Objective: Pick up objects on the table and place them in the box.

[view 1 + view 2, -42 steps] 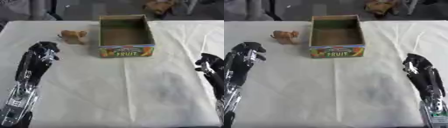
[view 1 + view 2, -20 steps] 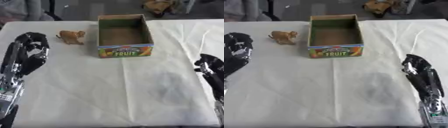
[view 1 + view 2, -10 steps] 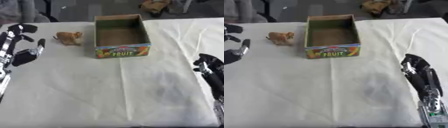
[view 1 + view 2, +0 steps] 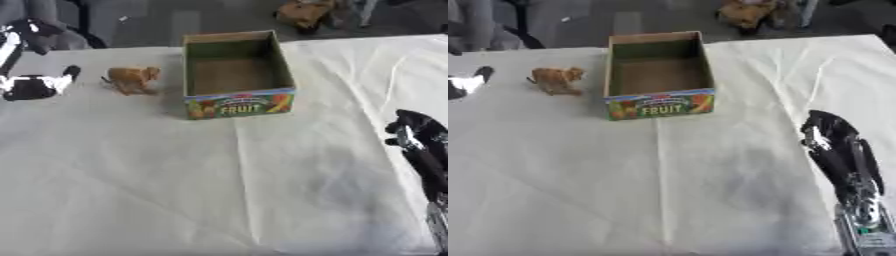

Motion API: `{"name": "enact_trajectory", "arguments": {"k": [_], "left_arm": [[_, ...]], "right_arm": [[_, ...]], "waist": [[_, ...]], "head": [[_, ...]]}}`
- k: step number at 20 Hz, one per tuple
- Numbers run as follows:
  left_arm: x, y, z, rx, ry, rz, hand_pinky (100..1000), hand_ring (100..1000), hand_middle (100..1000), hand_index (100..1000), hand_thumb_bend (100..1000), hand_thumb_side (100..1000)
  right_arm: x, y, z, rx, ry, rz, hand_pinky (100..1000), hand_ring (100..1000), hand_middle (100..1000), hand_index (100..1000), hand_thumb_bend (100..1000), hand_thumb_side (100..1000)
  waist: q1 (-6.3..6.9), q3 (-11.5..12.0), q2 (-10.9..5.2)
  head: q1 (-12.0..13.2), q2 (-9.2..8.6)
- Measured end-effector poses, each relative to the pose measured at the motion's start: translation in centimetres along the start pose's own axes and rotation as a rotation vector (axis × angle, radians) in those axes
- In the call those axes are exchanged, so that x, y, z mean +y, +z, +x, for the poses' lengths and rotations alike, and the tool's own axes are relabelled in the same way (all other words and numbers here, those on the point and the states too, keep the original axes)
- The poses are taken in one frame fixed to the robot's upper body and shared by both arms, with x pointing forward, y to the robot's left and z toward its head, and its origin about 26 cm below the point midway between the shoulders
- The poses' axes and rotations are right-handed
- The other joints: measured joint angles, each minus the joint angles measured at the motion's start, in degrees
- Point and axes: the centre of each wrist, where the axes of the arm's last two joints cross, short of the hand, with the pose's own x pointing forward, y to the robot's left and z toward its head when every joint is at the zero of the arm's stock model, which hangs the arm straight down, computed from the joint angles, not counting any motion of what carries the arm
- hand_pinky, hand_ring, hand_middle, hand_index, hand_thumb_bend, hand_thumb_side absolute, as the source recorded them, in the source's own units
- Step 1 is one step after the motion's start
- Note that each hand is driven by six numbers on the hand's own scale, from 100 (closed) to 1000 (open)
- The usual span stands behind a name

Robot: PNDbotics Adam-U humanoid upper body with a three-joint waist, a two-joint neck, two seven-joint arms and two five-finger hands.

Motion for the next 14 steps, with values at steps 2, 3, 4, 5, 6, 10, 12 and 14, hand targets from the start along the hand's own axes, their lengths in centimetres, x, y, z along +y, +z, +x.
{"name": "enact_trajectory", "arguments": {"k": [2, 3, 4, 5, 6, 10, 12, 14], "left_arm": [[0.6, -1.0, -0.2, -0.001, -0.036, -0.026, 710, 881, 806, 833, 565, 161], [0.8, -1.5, -0.2, -0.001, -0.053, -0.04, 715, 884, 811, 836, 599, 166], [1.0, -2.0, -0.2, -0.002, -0.066, -0.053, 718, 886, 813, 838, 615, 167], [1.2, -2.5, -0.3, -0.001, -0.081, -0.067, 723, 887, 815, 841, 656, 174], [1.4, -3.1, -0.3, -0.002, -0.098, -0.082, 728, 887, 817, 844, 678, 184], [1.9, -4.6, -0.4, 0.001, -0.16, -0.131, 735, 878, 815, 848, 716, 215], [1.5, -5.3, -0.3, 0.002, -0.181, -0.156, 743, 876, 816, 851, 743, 240], [1.3, -6.2, 0.0, 0.004, -0.203, -0.178, 746, 876, 817, 852, 752, 251]], "right_arm": [[0.0, 0.0, 0.0, 0.0, 0.0, 0.001, 627, 700, 581, 777, 100, 504], [0.0, 0.0, 0.0, 0.0, 0.0, 0.003, 627, 700, 582, 777, 100, 503], [0.0, 0.0, 0.0, 0.0, 0.0, 0.004, 627, 700, 582, 777, 100, 502], [0.0, 0.0, 0.0, 0.0, 0.0, 0.005, 627, 700, 582, 777, 100, 502], [0.0, 0.0, 0.0, -0.001, 0.0, 0.006, 627, 700, 582, 777, 100, 502], [0.0, 0.0, 0.0, -0.002, 0.0, 0.007, 627, 701, 582, 777, 100, 501], [0.0, 0.0, 0.0, -0.002, 0.0, 0.008, 627, 701, 582, 777, 100, 499], [0.1, -0.1, 0.1, -0.003, -0.001, 0.011, 627, 701, 582, 777, 100, 498]], "waist": [[0.01, -0.23, -0.01], [0.0, -0.35, -0.01], [0.0, -0.46, -0.01], [-0.02, -0.62, -0.01], [-0.04, -0.77, -0.01], [-0.06, -0.9, 0.02], [-0.14, -1.06, 0.19], [-0.17, -1.28, 0.33]], "head": [[0.0, -0.08], [0.01, -0.09], [0.02, -0.11], [0.02, -0.12], [0.04, -0.14], [0.05, -0.21], [0.07, -0.61], [0.1, -0.67]]}}
